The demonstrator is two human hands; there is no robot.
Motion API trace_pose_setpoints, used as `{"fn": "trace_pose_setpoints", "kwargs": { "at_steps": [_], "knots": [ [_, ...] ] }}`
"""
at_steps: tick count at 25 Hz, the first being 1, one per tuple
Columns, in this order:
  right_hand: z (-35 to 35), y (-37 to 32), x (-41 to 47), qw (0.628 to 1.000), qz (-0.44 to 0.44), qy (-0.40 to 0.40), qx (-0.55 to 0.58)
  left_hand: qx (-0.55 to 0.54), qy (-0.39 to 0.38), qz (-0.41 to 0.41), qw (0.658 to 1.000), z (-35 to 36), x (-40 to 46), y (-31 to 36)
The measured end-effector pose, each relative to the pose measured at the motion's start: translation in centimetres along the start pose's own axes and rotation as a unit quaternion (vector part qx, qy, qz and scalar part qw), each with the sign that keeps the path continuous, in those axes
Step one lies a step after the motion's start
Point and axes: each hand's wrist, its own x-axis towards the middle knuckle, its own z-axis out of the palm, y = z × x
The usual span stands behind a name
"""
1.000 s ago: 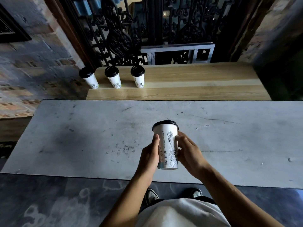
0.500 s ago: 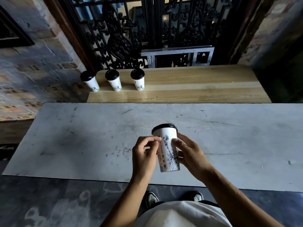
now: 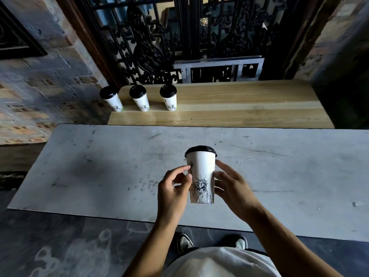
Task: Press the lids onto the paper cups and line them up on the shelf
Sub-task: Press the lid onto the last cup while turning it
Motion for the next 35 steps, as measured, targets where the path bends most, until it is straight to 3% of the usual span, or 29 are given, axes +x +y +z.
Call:
{"fn": "trace_pose_setpoints", "kwargs": {
  "at_steps": [4,13,19,26,30,35],
  "knots": [
    [-0.5,-0.7,-0.4,0.998,-0.021,-0.050,-0.033,0.012,-0.002,-0.006,1.000,0.4,0.2,0.3],
    [-1.0,-1.2,0.2,0.999,0.000,-0.023,-0.023,-0.022,-0.058,-0.030,0.998,1.9,-0.6,0.7],
    [-1.3,-1.6,0.6,1.000,0.011,-0.005,0.012,-0.009,-0.031,-0.046,0.998,1.8,0.0,0.0],
    [-1.7,-1.1,1.2,0.999,-0.005,0.012,-0.046,0.027,-0.028,-0.007,0.999,1.5,0.7,0.0],
    [-2.0,-1.0,1.7,0.998,-0.030,-0.028,-0.055,0.046,-0.025,-0.011,0.999,1.4,1.0,0.2],
    [-1.5,-1.6,1.3,0.997,-0.039,-0.051,-0.038,-0.017,-0.025,-0.044,0.999,1.6,0.6,0.3]
  ]
}}
